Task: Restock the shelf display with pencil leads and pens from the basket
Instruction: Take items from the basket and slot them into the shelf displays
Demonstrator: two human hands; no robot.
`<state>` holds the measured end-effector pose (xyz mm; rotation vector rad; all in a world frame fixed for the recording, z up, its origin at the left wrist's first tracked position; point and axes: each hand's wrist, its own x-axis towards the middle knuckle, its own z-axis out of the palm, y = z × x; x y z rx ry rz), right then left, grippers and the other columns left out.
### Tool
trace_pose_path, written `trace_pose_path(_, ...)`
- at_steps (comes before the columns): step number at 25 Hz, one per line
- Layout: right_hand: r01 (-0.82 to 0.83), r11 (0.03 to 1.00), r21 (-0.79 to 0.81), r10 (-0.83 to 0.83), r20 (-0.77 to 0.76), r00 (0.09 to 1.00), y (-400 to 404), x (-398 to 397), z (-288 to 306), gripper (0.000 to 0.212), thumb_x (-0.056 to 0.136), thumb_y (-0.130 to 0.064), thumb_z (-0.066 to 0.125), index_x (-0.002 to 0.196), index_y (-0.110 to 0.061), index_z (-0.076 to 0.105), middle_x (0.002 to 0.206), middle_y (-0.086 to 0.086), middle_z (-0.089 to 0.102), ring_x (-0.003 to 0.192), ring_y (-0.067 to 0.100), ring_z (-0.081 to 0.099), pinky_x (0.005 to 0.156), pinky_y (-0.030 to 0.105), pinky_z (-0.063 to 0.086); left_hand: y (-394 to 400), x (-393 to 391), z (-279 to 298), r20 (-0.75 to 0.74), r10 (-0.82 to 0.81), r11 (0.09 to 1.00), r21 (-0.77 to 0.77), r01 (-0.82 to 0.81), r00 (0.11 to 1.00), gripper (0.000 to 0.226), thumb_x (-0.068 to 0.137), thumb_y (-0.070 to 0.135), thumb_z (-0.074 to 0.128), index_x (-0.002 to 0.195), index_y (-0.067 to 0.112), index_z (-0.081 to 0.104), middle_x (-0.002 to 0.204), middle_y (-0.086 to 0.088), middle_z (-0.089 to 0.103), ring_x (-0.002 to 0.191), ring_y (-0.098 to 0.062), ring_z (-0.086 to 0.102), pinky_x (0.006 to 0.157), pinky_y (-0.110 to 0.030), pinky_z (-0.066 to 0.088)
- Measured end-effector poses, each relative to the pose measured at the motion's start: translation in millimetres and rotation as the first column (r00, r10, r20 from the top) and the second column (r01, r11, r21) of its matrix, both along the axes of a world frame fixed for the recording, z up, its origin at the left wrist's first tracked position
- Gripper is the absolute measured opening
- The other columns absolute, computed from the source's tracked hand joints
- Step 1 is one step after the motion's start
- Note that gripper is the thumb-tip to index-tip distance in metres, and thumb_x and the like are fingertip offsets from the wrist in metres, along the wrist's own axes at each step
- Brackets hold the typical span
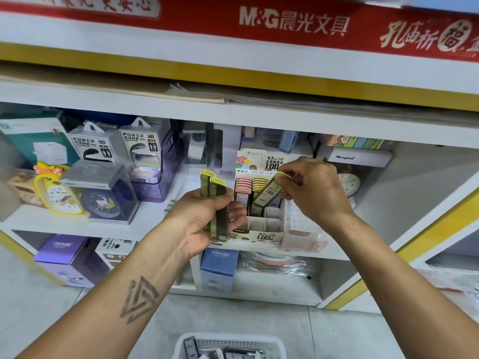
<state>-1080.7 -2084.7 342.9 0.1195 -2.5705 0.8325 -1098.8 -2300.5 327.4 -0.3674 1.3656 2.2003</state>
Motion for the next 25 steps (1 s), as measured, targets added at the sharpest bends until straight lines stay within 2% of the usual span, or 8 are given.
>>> trace_pose_path(2, -0.024, 0.998, 0.058, 0.023, 0.015, 1.0, -2, -1, -2, 0.012, 0.09, -0.015, 0.072, 0.101, -0.015, 0.073, 0.083, -0.007, 0.064, 0.066, 0.011, 0.069, 0.072, 0.036, 0.058, 0, 0, 0, 0.004, -0.008, 1.0, -0.019, 0.008, 1.0, 0.011, 0.087, 0.0, 0.068, 0.097, -0.001, 0.066, 0.074, -0.024, 0.071, 0.062, -0.029, 0.072, 0.053, -0.036, 0.058)
trace_pose_path(5, -0.036, 0.997, 0.067, 0.035, 0.021, 0.999, -6, -4, -2, 0.012, 0.088, -0.016, 0.074, 0.098, -0.018, 0.068, 0.077, -0.01, 0.062, 0.072, 0.016, 0.069, 0.071, 0.037, 0.057, 1, 2, 1, 0.035, -0.049, 0.998, -0.048, 0.05, 0.998, 0.003, 0.088, 0.002, 0.068, 0.088, -0.001, 0.067, 0.074, -0.023, 0.071, 0.057, -0.028, 0.069, 0.05, -0.034, 0.058)
trace_pose_path(9, -0.07, 0.992, 0.106, 0.071, -0.003, 0.997, -11, -6, -2, 0.011, 0.086, -0.02, 0.076, 0.09, -0.022, 0.066, 0.073, -0.013, 0.063, 0.066, 0.012, 0.067, 0.067, 0.036, 0.056, -1, 2, 3, 0.07, -0.105, 0.993, -0.036, 0.108, 0.992, 0.009, 0.09, 0.005, 0.062, 0.09, -0.002, 0.067, 0.081, -0.024, 0.071, 0.061, -0.029, 0.07, 0.051, -0.033, 0.058)
trace_pose_path(13, -0.092, 0.994, 0.064, 0.094, -0.026, 0.995, -13, -6, -3, 0.01, 0.084, -0.02, 0.078, 0.085, -0.02, 0.068, 0.071, -0.011, 0.065, 0.061, 0.011, 0.066, 0.063, 0.038, 0.056, -3, 1, 4, 0.081, -0.108, 0.994, 0.007, 0.108, 0.991, 0.018, 0.094, 0.006, 0.05, 0.1, -0.003, 0.063, 0.088, -0.026, 0.072, 0.069, -0.033, 0.072, 0.061, -0.039, 0.062)
trace_pose_path(20, -0.136, 0.988, 0.066, 0.138, -0.021, 0.99, -19, -5, 0, 0.009, 0.083, -0.016, 0.079, 0.082, -0.018, 0.07, 0.064, -0.02, 0.057, 0.063, 0.015, 0.066, 0.063, 0.039, 0.055, -3, 2, 5, 0.096, -0.115, 0.993, 0.034, 0.112, 0.989, 0.02, 0.098, 0.006, 0.041, 0.105, -0.009, 0.054, 0.098, -0.032, 0.07, 0.073, -0.035, 0.073, 0.061, -0.041, 0.062)
trace_pose_path(22, -0.147, 0.988, 0.047, 0.148, -0.02, 0.989, -19, -4, 0, 0.009, 0.083, -0.016, 0.079, 0.08, -0.017, 0.07, 0.065, -0.02, 0.058, 0.063, 0.015, 0.065, 0.063, 0.038, 0.055, -2, 3, 6, 0.096, -0.108, 0.994, 0.025, 0.106, 0.989, 0.02, 0.098, 0.005, 0.041, 0.107, -0.009, 0.052, 0.097, -0.034, 0.07, 0.072, -0.036, 0.073, 0.06, -0.042, 0.061)
trace_pose_path(25, -0.174, 0.984, 0.047, 0.174, -0.004, 0.985, -20, -4, -1, 0.01, 0.083, -0.017, 0.079, 0.079, -0.019, 0.07, 0.066, -0.02, 0.058, 0.063, 0.004, 0.061, 0.061, 0.029, 0.05, -2, 2, 6, 0.089, -0.103, 0.994, -0.011, 0.105, 0.991, 0.018, 0.099, 0.003, 0.042, 0.106, -0.009, 0.053, 0.096, -0.034, 0.07, 0.074, -0.038, 0.072, 0.061, -0.044, 0.062)
